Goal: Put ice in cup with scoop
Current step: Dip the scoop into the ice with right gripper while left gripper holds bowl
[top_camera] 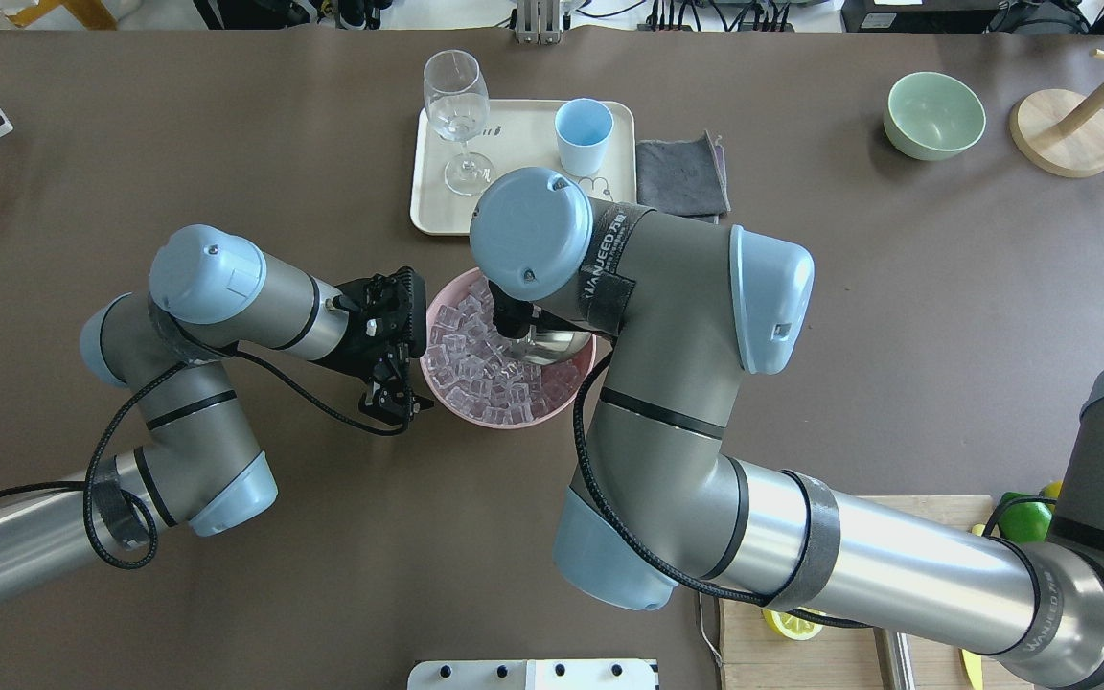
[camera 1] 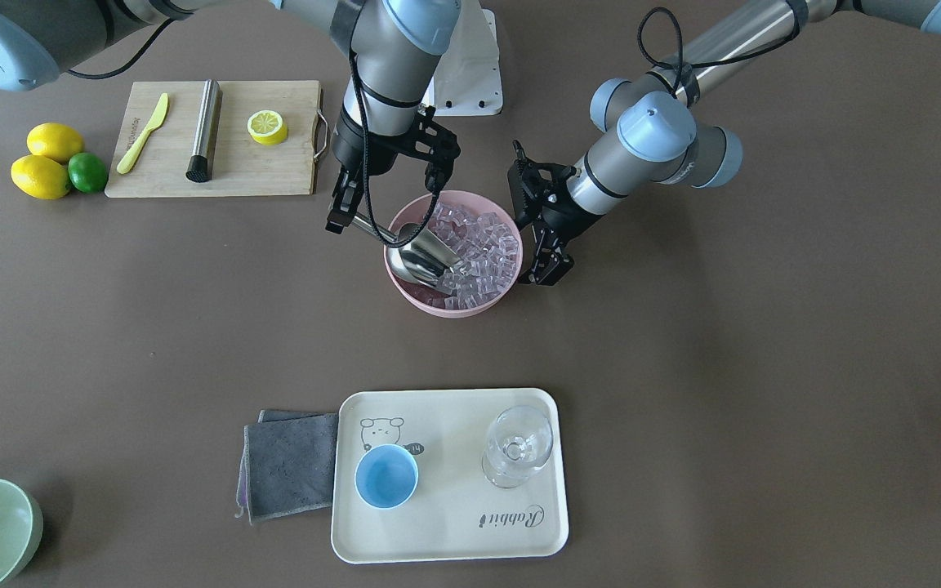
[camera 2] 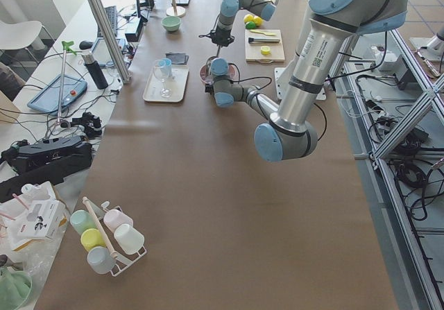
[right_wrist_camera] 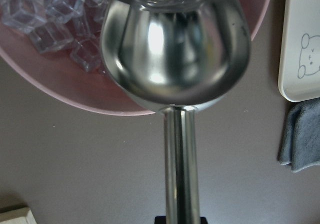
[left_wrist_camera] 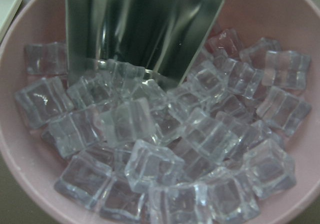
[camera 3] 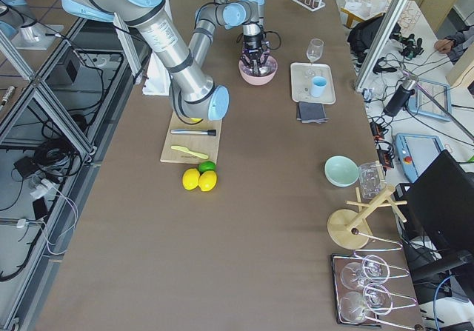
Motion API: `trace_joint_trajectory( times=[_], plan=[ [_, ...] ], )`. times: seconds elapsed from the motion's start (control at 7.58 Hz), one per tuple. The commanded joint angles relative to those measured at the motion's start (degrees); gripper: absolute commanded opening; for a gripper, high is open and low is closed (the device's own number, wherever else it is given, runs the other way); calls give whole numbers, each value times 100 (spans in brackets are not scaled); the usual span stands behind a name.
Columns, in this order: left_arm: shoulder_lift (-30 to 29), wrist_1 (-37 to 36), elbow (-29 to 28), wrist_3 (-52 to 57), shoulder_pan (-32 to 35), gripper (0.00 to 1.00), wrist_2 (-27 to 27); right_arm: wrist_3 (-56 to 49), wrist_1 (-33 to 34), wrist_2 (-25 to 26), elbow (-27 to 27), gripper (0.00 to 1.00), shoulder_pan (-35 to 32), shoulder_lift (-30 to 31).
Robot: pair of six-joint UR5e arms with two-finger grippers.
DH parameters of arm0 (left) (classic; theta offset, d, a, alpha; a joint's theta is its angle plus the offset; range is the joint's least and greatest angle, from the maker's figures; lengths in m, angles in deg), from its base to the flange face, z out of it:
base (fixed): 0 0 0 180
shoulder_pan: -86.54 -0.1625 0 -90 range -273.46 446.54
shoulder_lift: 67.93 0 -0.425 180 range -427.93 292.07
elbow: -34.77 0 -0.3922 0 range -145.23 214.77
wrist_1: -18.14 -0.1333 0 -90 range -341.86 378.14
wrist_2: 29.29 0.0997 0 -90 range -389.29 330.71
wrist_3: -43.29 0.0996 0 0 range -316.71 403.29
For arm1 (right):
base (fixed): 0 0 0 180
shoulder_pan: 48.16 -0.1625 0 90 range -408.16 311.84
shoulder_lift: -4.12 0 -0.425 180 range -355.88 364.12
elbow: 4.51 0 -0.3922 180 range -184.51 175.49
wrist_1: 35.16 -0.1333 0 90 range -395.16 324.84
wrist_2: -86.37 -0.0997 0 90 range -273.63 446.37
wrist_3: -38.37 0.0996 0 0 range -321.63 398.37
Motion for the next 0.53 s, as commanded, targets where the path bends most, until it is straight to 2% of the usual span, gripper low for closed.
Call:
trace_joint_trajectory(
  times=[0.0,0.4],
  plan=[
    [0,0,2,-3,9,99,-2,47,-650,56,-76,0,0,194],
    [0,0,2,-3,9,99,-2,47,-1625,3,-5,0,0,686]
  ],
)
